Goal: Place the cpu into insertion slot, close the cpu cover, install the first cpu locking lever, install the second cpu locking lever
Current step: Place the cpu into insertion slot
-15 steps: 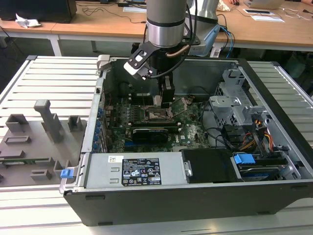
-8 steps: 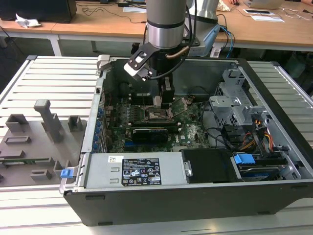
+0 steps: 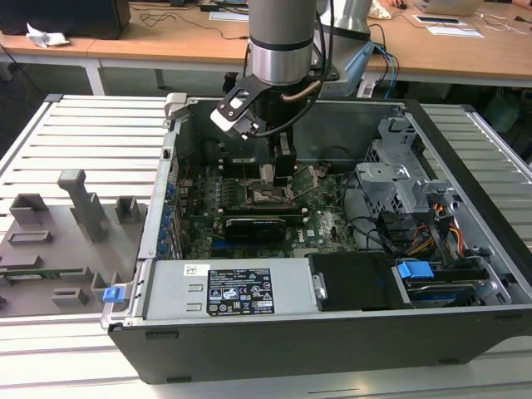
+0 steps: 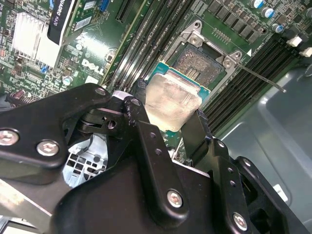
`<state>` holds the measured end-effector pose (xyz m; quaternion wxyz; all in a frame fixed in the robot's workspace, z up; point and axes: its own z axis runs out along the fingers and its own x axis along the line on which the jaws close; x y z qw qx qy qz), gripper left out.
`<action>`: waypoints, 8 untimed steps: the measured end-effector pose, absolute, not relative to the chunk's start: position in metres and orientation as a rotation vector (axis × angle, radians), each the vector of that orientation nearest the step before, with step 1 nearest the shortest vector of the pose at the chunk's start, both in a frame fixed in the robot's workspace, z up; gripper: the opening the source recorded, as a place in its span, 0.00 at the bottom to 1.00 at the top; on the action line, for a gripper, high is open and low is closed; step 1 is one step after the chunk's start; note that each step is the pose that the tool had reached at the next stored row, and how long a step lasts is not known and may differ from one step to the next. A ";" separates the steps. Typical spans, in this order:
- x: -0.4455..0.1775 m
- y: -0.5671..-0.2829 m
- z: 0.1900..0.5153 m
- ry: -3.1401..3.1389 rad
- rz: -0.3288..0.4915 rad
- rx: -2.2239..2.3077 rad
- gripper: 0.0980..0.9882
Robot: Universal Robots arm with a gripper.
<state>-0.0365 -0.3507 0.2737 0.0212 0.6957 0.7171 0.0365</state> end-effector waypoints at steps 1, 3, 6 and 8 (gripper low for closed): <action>-0.036 -0.351 0.273 2.223 0.113 2.157 0.49; -0.036 -0.351 0.273 2.223 0.112 2.157 0.49; -0.037 -0.350 0.271 2.217 0.112 2.164 0.49; -0.037 -0.350 0.269 2.201 0.110 2.181 0.49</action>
